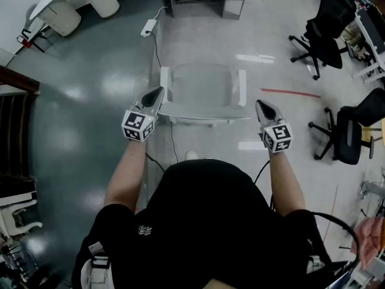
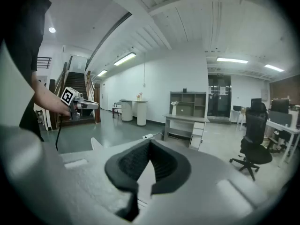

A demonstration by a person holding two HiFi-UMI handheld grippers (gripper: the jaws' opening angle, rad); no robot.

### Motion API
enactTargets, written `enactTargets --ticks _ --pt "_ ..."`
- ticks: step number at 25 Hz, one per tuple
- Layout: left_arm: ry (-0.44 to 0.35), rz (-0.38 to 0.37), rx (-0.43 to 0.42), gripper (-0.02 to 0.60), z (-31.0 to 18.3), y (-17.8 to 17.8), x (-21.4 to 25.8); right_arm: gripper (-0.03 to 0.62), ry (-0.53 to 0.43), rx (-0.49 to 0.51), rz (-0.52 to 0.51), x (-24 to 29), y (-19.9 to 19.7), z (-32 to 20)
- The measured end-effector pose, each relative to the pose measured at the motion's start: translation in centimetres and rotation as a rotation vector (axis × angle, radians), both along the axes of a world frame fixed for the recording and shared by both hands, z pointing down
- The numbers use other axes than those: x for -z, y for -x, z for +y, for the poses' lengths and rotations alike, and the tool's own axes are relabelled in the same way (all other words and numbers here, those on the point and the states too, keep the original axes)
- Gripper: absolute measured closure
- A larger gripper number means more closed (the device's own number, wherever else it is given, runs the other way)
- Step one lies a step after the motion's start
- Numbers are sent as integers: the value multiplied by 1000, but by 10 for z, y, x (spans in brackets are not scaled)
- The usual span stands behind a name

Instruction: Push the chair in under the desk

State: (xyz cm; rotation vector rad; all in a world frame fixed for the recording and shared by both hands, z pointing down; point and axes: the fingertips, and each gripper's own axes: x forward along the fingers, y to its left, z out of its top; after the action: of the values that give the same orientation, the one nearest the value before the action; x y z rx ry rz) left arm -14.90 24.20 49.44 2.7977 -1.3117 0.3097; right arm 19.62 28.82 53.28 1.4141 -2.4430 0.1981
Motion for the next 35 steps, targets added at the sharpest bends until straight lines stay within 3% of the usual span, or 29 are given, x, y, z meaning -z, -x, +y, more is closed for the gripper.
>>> enactTargets --ticks 4,10,13,14,16,18,20,23,26,30,35 --pt "4 -36 -30 575 5 -5 -8 592 10 1 7 -5 0 0" --pt "77 -200 -168 575 28 -21 -58 592 49 21 22 -21 5 7" --pt "130 -355 -263 575 46 -27 -98 592 111 103 74 -41 20 16" --pt "143 -429 -305 534 53 -29 -113 591 150 159 111 -53 28 23" --pt "157 -565 -405 407 67 -36 -141 512 233 289 210 -81 48 37" --pt "154 -664 -492 376 75 -44 -162 430 298 389 321 -111 62 48" --pt "151 -730 -548 379 78 -50 -180 407 343 458 416 -138 70 55" --pt "189 -795 -628 393 83 -60 -206 407 373 539 548 -167 78 61" --pt "186 -848 -669 452 82 -67 -217 407 387 520 622 -182 76 53" --pt "194 -863 -694 457 78 -73 -216 427 405 483 646 -185 68 45" --pt "257 -855 -646 451 59 -74 -218 425 440 457 660 -186 67 26"
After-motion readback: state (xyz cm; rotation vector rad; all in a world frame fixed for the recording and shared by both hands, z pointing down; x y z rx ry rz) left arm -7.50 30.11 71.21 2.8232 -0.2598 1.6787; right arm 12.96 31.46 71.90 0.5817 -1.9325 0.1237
